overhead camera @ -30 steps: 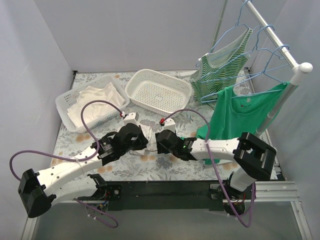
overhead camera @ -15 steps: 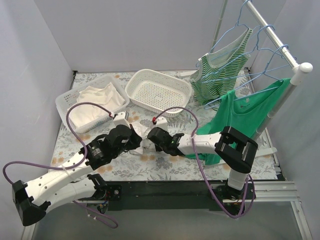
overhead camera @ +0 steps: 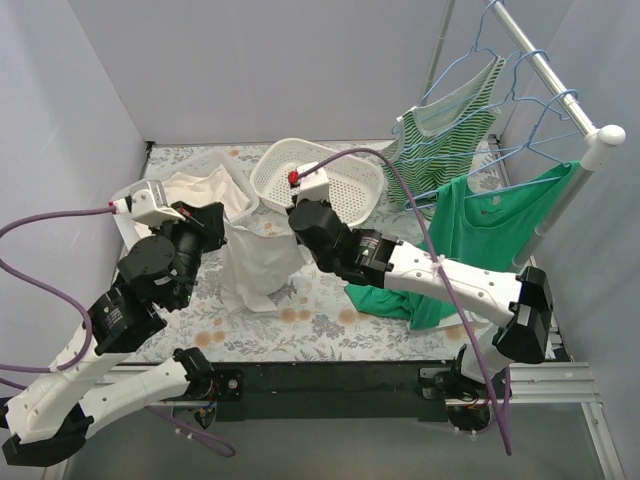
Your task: Place the tank top on the hanger
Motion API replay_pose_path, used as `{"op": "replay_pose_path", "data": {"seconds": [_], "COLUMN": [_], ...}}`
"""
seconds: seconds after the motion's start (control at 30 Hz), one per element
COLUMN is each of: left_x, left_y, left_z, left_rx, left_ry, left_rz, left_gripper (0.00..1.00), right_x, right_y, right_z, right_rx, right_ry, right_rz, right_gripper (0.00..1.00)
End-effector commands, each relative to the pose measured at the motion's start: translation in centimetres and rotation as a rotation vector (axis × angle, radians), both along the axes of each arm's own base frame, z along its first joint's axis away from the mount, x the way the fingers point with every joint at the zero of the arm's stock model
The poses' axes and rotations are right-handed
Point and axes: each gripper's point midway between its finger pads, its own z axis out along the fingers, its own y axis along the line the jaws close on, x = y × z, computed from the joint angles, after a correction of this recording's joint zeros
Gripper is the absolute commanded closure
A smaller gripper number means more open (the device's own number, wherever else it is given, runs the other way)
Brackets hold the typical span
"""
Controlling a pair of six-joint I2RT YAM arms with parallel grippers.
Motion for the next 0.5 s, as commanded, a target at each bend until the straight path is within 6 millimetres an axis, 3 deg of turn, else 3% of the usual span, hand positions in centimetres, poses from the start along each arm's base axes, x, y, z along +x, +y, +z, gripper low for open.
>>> {"op": "replay_pose_path", "data": {"seconds": [0.0,0.03,0.1,0.13,0.2,0.33,0.43,0.47], "left_x": [1.0,1.7,1.8,1.8,1.9,2.1,2.3,2.4], "left_y": [1.8,0.9,1.0,0.9,0.9,1.3,1.1,0.9], "left_z": [6.9,7.9,10.3,11.4,13.1,14.8,13.9,13.1], "left_rx": [0.047,0.058,0.066,0.059,0.073,0.1,0.124,0.131], "left_ry": [-0.169,-0.192,-0.229,-0.252,-0.281,-0.308,-0.278,-0.257], "left_rz": [0.106,0.098,0.102,0.105,0.11,0.138,0.137,0.132], "left_gripper": [1.0,1.0,1.0,1.0,1.0,1.0,0.98,0.98], "right_x": [2.3,2.6,3.2,3.5,3.6,3.5,3.4,3.2], "right_y": [-2.8,-3.6,-4.6,-5.0,-6.0,-7.6,-6.8,-6.4], "right_z": [10.7,12.5,16.0,18.6,21.6,27.0,27.5,26.5], "right_rx": [-0.035,-0.036,-0.035,0.01,0.039,0.095,0.1,0.091], "right_ry": [-0.245,-0.283,-0.353,-0.385,-0.44,-0.534,-0.548,-0.531], "right_rz": [-0.107,-0.151,-0.168,-0.157,-0.165,-0.179,-0.13,-0.104], "right_gripper": [0.99,0.99,0.99,0.99,0.99,0.99,0.99,0.99]}}
